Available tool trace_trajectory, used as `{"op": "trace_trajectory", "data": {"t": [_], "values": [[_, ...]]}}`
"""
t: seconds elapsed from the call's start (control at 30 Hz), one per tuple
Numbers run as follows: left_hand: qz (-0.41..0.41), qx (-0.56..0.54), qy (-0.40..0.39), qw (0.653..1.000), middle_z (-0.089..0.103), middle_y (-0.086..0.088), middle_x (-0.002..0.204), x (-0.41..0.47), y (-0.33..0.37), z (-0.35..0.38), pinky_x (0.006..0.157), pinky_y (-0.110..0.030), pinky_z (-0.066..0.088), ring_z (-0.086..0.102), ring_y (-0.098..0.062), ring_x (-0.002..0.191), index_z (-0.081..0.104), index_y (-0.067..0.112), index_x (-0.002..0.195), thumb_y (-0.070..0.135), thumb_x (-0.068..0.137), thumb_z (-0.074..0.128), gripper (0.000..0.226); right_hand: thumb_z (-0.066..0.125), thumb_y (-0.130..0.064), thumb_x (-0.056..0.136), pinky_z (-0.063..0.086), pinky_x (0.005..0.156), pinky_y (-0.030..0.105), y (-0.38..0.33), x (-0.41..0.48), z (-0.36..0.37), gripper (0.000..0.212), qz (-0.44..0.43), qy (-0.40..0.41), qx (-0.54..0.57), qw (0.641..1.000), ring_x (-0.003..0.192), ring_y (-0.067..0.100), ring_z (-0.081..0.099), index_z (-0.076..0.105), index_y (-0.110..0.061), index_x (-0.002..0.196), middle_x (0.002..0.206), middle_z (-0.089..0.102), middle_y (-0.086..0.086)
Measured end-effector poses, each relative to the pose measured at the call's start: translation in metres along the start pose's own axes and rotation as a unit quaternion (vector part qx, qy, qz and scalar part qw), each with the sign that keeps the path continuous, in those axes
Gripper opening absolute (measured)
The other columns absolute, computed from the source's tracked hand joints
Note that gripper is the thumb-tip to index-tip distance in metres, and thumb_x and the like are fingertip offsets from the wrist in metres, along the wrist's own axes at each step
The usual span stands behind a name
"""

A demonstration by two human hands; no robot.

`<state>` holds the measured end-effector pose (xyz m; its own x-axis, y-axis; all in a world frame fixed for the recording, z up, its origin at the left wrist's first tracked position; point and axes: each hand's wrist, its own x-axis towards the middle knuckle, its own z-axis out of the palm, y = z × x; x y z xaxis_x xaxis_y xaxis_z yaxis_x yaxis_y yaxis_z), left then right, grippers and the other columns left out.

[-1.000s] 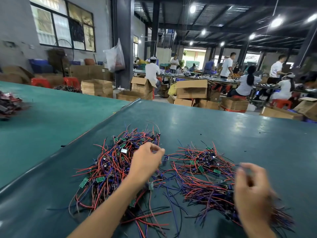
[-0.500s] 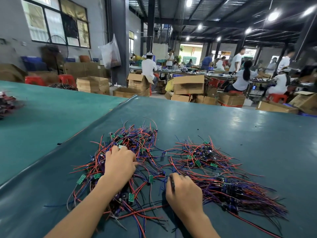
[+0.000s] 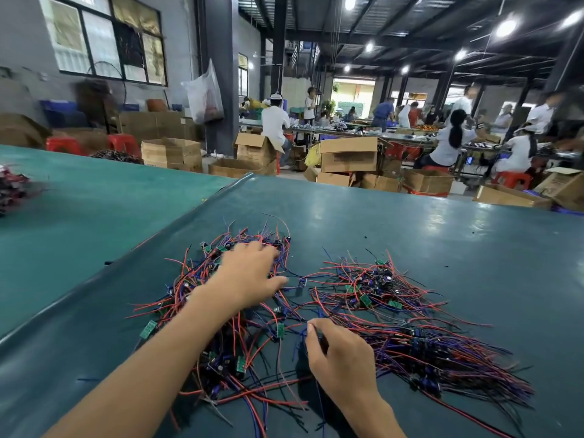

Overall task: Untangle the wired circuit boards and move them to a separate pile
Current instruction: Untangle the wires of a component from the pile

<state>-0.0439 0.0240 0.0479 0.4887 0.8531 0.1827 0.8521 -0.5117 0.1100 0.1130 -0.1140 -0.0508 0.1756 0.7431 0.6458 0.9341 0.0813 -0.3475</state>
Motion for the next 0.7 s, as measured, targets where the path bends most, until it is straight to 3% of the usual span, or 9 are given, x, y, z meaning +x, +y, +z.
{"op": "trace_trajectory", "data": {"t": [0.07,0.2,0.3,0.53,0.63,0.7], "values": [[0.06,-0.076,0.01,0.995,0.061,-0.01,0.125,0.014,0.022,0.014,0.104,-0.036,0.042,0.054,-0.03,0.123,0.058,0.015,0.135,0.052,0.095,0.058,0.055,0.085,-0.02,0.075,0.039,0.038,0.024,0.0,-0.001,0.001,0.015,-0.005,0.001,-0.008,1.0,0.044,0.014,0.055,0.071,-0.025,0.078,0.051,0.058,-0.007],[-0.003,-0.056,-0.064,0.996,0.062,-0.021,0.126,0.037,0.039,0.044,0.101,-0.04,0.045,0.056,-0.038,0.121,0.058,0.004,0.129,0.05,0.097,0.057,0.056,0.081,-0.023,0.077,0.043,0.039,0.028,-0.004,-0.003,0.002,0.011,-0.028,0.01,0.001,1.0,0.05,0.019,0.061,0.07,-0.025,0.078,0.055,0.062,-0.005],[-0.028,-0.025,-0.067,0.997,0.066,-0.017,0.125,0.044,0.038,0.061,0.1,-0.043,0.049,0.058,-0.036,0.121,0.063,0.008,0.125,0.047,0.095,0.06,0.049,0.075,-0.025,0.078,0.043,0.039,0.027,-0.005,-0.002,-0.003,0.005,-0.045,0.014,0.007,0.999,0.052,0.019,0.062,0.071,-0.024,0.08,0.059,0.064,-0.005],[-0.035,0.025,-0.003,0.999,0.071,-0.009,0.117,0.047,0.044,0.076,0.097,-0.042,0.046,0.059,-0.033,0.115,0.071,0.019,0.116,0.04,0.094,0.054,0.035,0.076,-0.026,0.078,0.039,0.039,0.025,-0.002,-0.003,-0.003,0.007,-0.065,-0.004,-0.018,0.998,0.05,0.015,0.06,0.07,-0.023,0.08,0.057,0.062,-0.007],[-0.053,-0.02,0.023,0.998,0.072,-0.007,0.111,0.045,0.046,0.075,0.097,-0.044,0.041,0.058,-0.035,0.112,0.073,0.019,0.108,0.037,0.095,0.05,0.032,0.076,-0.026,0.078,0.037,0.04,0.024,-0.002,-0.003,-0.003,0.007,-0.061,-0.007,-0.009,0.998,0.05,0.013,0.059,0.071,-0.024,0.082,0.057,0.063,-0.008],[-0.06,-0.107,0.07,0.99,0.073,-0.004,0.104,0.041,0.048,0.069,0.097,-0.045,0.038,0.058,-0.033,0.109,0.073,0.02,0.101,0.036,0.097,0.048,0.03,0.076,-0.026,0.078,0.037,0.041,0.024,-0.002,-0.003,-0.003,0.007,-0.059,-0.007,-0.005,0.998,0.05,0.013,0.059,0.071,-0.025,0.082,0.057,0.062,-0.008]]}}
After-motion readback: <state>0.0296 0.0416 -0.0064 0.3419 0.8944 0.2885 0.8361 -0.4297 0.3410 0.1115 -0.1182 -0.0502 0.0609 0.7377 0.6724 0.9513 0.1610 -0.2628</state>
